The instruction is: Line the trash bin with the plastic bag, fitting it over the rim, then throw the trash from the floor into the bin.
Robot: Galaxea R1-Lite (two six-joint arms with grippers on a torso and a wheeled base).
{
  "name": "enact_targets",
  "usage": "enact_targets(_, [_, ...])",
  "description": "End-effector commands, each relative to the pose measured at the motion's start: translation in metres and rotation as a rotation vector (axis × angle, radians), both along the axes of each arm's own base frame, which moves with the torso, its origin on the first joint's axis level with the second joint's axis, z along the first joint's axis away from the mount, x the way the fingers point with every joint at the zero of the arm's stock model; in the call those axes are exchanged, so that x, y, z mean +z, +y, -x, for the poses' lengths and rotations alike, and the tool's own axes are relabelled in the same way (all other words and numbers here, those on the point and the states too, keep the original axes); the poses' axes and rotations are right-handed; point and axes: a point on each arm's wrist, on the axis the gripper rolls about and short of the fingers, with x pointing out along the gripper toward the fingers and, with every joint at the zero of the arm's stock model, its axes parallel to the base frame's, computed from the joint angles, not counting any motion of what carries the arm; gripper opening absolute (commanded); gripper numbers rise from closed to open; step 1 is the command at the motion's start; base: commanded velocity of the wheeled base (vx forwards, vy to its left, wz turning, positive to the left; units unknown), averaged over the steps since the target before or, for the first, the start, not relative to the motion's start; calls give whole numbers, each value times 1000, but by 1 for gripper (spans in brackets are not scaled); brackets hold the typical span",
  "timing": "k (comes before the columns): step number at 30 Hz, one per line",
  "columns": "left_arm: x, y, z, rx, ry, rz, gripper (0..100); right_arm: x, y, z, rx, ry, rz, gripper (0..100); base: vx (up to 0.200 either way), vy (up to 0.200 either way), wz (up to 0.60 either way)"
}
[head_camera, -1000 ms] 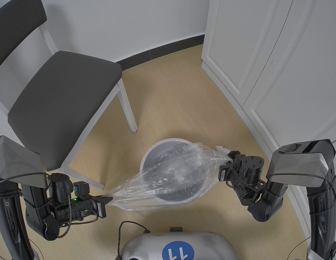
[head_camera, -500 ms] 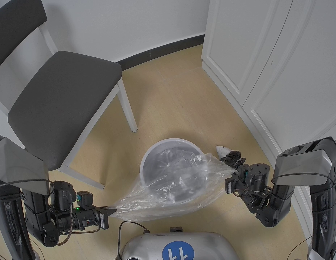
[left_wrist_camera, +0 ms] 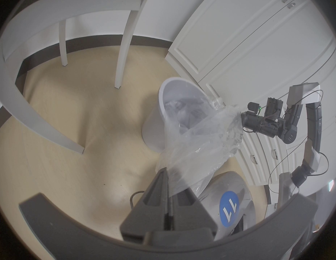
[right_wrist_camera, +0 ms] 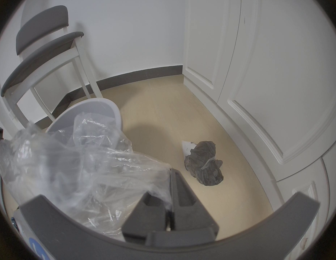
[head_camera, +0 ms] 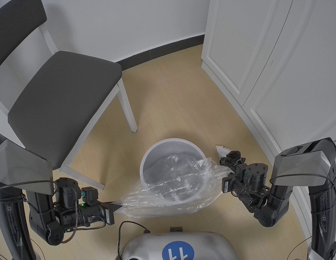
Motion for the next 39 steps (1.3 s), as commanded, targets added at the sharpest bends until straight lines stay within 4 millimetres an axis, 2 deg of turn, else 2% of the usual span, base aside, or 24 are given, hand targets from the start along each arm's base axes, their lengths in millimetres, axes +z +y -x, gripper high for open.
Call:
enact_targets(1, [9, 3, 0, 11, -34, 12, 0, 2, 1, 1, 9, -15, -12, 0, 0, 0, 0])
enact_targets(4, [19, 12, 1, 47, -61, 20, 0, 3, 2, 1, 11, -15, -12, 0, 0, 0, 0])
enact_targets(5, [21, 14, 1, 54, -67, 22, 0, 3, 2, 1, 11, -15, -11, 100, 0, 0, 0])
enact_targets(10, [20, 15, 2, 57, -58, 19, 0, 5, -1, 1, 6, -19, -15, 100, 0, 0, 0])
enact_targets(13, [18, 13, 2, 50, -52, 18, 0, 11, -12, 8, 29, 1, -17, 100, 0, 0, 0])
enact_targets(19, [17, 12, 2, 49, -50, 18, 0, 25, -44, 27, 170, 62, -59, 100, 0, 0, 0])
enact_targets(23, [12, 13, -1, 57, -34, 20, 0, 27, -79, 36, 255, 116, -94, 100, 0, 0, 0])
enact_targets(26, [8, 13, -7, 68, -29, 24, 0, 22, -108, 39, 342, 149, -122, 100, 0, 0, 0])
enact_targets(28, [5, 15, -17, 89, -35, 34, 0, 19, -122, 40, 403, 162, -152, 100, 0, 0, 0])
enact_targets(29, [5, 15, -17, 89, -35, 34, 0, 19, -122, 40, 403, 162, -152, 100, 0, 0, 0])
enact_targets(33, [-6, 15, -44, 161, -35, 87, 0, -5, -152, 40, 528, 223, -263, 100, 0, 0, 0])
enact_targets(37, [-10, 15, -48, 172, -29, 87, 0, -20, -170, 38, 586, 229, -316, 100, 0, 0, 0])
enact_targets(39, [-10, 15, -48, 172, -29, 87, 0, -21, -172, 38, 595, 229, -325, 100, 0, 0, 0])
